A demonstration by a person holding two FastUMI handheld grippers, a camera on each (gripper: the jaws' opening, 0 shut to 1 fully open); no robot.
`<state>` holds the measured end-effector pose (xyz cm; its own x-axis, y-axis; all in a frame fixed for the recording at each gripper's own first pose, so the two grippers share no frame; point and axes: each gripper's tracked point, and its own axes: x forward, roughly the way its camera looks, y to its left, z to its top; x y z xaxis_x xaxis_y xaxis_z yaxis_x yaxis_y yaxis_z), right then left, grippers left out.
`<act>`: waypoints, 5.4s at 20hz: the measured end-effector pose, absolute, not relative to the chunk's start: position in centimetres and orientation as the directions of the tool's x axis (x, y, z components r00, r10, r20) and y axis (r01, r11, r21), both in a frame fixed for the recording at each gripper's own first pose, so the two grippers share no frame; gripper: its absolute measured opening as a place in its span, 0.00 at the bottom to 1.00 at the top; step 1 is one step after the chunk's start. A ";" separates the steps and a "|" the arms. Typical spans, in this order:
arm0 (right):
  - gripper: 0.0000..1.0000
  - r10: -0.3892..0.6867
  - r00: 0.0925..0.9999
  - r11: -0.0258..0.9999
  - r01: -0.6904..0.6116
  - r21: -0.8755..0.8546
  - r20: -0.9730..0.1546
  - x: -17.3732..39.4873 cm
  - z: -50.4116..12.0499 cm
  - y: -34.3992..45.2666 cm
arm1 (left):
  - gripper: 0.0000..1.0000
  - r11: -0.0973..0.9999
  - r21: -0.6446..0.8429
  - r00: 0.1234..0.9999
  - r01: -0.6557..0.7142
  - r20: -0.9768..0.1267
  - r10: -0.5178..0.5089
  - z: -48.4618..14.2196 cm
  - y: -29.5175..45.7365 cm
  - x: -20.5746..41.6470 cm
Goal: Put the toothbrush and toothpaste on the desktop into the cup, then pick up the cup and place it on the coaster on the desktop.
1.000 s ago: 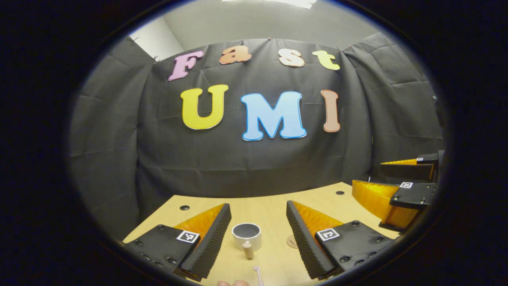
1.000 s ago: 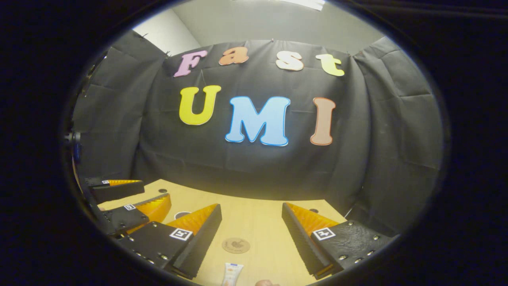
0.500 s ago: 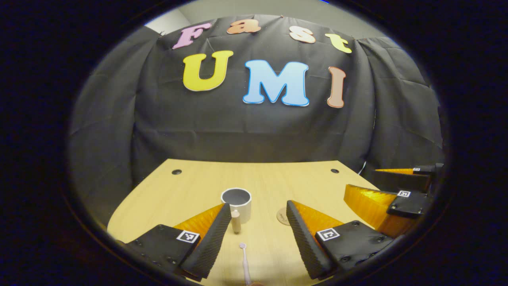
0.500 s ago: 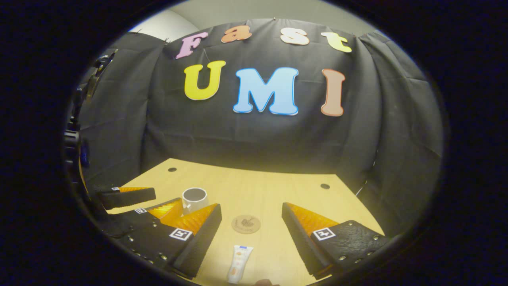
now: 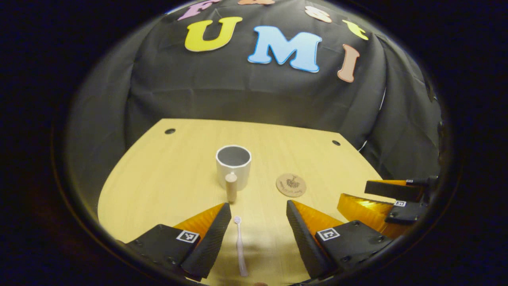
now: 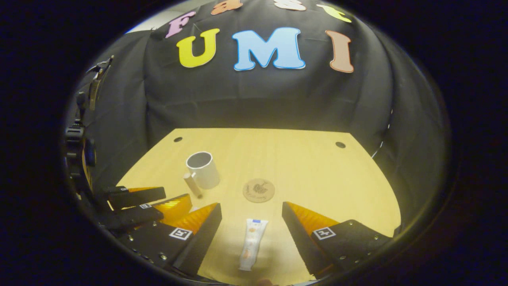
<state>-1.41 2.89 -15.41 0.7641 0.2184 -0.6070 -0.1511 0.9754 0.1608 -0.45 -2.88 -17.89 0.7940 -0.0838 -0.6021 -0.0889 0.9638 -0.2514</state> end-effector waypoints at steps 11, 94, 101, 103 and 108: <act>0.96 0.227 0.586 0.974 -0.150 0.171 -0.778 -1.8 -21.6 3.8 | 0.94 0.966 -0.224 0.526 -0.131 -0.841 -0.124 -25.4 -2.6 -2.3; 0.19 0.323 0.776 0.946 -0.280 0.163 -0.542 4.5 -12.5 6.4 | 0.11 0.923 -0.385 0.980 -0.018 -0.190 -0.060 -7.9 8.2 14.8; 0.18 0.269 0.789 0.963 -0.219 0.156 -0.552 4.4 -12.9 5.0 | 0.11 0.911 -0.413 0.981 0.005 -0.174 -0.084 -10.6 7.3 19.4; 0.18 0.259 0.784 0.966 -0.206 0.158 -0.564 4.3 -13.2 4.8 | 0.11 0.919 -0.394 0.976 -0.002 -0.201 -0.084 -12.2 7.3 20.1; 0.18 0.268 0.781 0.963 -0.196 0.185 -0.564 4.5 -13.4 5.5 | 0.11 0.935 -0.355 0.962 0.010 -0.252 -0.106 -15.0 6.1 19.8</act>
<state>4.45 5.55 -13.41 0.7812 0.2677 -0.5639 -0.1962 0.9629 0.1853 19.82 6.14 -15.01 0.9619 -0.1058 -0.2521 0.0098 0.9348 -0.3550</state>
